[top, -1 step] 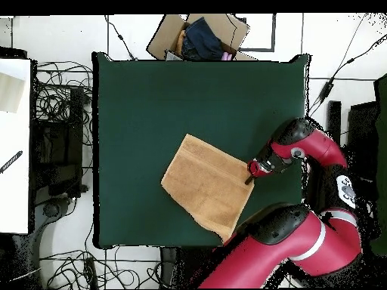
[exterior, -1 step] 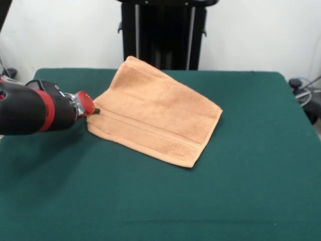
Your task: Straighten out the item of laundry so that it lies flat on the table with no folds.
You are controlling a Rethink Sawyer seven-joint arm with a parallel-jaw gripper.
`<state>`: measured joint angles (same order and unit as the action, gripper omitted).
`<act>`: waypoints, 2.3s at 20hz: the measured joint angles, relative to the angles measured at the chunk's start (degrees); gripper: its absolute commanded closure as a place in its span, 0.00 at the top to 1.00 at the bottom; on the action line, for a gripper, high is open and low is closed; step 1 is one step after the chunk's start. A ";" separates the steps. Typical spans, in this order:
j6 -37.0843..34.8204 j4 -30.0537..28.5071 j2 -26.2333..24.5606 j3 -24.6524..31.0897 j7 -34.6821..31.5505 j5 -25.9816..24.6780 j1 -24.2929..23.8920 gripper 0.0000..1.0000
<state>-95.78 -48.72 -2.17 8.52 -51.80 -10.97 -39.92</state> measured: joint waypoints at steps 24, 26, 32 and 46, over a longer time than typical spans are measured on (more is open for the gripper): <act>-2.88 3.44 -1.67 0.18 1.01 -0.16 -0.02 0.00; -2.88 3.48 -1.67 0.19 1.01 -0.18 -0.02 0.00; -3.18 4.15 -1.88 0.19 1.01 -0.30 -0.02 0.00; -6.99 8.57 -4.18 0.21 2.00 -0.30 -0.01 0.00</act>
<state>-102.78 -40.15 -6.35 8.73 -49.79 -11.27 -39.93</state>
